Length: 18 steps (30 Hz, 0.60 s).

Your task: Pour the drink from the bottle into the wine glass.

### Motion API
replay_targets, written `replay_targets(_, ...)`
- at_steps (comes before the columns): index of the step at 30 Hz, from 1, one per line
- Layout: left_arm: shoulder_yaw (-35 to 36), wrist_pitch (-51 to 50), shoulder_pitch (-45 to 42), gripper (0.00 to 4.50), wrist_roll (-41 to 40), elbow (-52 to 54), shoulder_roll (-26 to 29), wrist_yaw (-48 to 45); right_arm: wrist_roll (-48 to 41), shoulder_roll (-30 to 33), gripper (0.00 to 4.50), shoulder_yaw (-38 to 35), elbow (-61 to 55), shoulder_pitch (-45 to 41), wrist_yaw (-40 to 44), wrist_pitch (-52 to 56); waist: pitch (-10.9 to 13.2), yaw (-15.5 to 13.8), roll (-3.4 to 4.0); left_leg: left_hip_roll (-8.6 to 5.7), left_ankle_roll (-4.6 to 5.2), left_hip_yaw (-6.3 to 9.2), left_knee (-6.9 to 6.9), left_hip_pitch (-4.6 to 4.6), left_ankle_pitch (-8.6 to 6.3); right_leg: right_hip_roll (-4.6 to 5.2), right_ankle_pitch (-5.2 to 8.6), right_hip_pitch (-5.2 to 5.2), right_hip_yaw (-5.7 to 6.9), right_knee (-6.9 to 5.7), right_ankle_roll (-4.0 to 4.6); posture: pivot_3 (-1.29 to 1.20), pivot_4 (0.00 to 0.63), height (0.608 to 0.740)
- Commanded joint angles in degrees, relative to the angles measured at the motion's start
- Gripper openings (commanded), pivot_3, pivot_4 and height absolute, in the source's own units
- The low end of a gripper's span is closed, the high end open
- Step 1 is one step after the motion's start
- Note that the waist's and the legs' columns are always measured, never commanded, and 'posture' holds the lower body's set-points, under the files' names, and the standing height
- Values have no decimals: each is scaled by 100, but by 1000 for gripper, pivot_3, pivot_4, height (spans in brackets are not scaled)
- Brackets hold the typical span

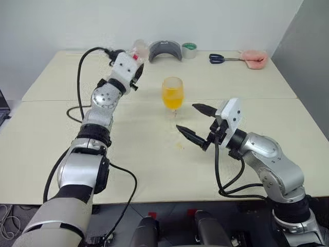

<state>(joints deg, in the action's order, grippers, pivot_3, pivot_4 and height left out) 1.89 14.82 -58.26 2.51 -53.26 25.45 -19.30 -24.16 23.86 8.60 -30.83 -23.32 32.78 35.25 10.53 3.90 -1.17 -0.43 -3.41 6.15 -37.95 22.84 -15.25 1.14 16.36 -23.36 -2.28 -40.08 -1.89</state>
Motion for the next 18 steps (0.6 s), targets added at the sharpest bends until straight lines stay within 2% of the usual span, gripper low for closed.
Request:
replay_targets(1, 643, -959, 467, 1716, -752, 905, 143, -122, -74, 94, 4500, 159, -131, -448, 36, 480, 0, 27, 0, 0, 0, 0, 0, -1, 0, 1, 0, 0, -2, -1, 0, 0, 150, 740)
replay_targets(3, 967, -1422, 845, 1716, -1045, 1212, 226, -87, 11, 62, 4500, 305, 56, -688, -11, 677, -1, 42, -1, 0, 0, 7, -1, 0, 0, 2, 0, 0, 2, -2, 0, 0, 150, 740)
replay_targets(10, 1445, -2220, 1608, 1716, -1410, 1791, 363, -11, 102, -285, 4500, 641, 371, -1161, -48, 825, -4, 50, -6, -1, -2, 12, -4, 1, 1, 7, -1, -1, 6, -2, 1, 0, 150, 740)
replay_targets(18, 1568, -2112, 2008, 1716, -1598, 1593, 425, -358, 236, -533, 4500, 849, 505, -1324, -11, 775, -14, 13, -18, -2, -3, 8, -1, -2, 2, 10, -1, 0, 3, -1, 1, 0, 150, 740)
